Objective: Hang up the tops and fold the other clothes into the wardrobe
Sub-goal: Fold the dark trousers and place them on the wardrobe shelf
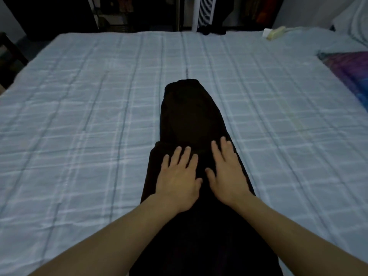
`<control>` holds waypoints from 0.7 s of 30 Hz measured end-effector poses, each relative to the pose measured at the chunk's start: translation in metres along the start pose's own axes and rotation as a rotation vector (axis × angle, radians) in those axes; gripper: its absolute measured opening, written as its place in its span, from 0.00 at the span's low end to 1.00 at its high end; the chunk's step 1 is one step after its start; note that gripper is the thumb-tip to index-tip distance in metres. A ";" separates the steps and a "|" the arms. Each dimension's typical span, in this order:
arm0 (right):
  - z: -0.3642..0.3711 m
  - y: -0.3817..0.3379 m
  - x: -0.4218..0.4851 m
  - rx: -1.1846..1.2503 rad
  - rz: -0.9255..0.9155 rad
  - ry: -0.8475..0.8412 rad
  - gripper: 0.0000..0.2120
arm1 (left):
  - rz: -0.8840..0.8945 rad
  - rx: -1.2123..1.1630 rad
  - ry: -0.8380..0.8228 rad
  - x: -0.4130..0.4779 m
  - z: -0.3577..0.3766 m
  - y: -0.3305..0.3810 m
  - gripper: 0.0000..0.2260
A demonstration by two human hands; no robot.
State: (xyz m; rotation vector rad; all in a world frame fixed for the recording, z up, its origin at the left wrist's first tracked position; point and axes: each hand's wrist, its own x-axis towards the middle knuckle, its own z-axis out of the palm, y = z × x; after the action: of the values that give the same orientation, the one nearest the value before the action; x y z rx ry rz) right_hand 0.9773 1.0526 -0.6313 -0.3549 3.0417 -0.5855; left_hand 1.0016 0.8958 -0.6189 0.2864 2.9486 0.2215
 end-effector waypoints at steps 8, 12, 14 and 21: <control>0.049 0.019 0.002 -0.205 0.023 -0.121 0.33 | 0.003 0.061 0.006 0.009 0.046 -0.024 0.31; 0.061 0.025 -0.002 -0.204 0.017 -0.078 0.33 | -0.018 0.063 -0.003 0.009 0.064 -0.022 0.31; 0.051 0.022 -0.003 -0.200 0.022 -0.109 0.33 | -0.007 0.038 -0.019 0.004 0.054 -0.022 0.31; 0.031 -0.014 -0.094 -0.169 -0.099 -0.265 0.32 | 0.094 -0.098 -0.082 -0.107 0.036 -0.037 0.30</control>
State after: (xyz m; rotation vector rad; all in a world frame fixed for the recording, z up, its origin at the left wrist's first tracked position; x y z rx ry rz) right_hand 1.0741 1.0496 -0.6569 -0.5428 2.8343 -0.2591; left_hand 1.1050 0.8429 -0.6431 0.4105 2.8358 0.3572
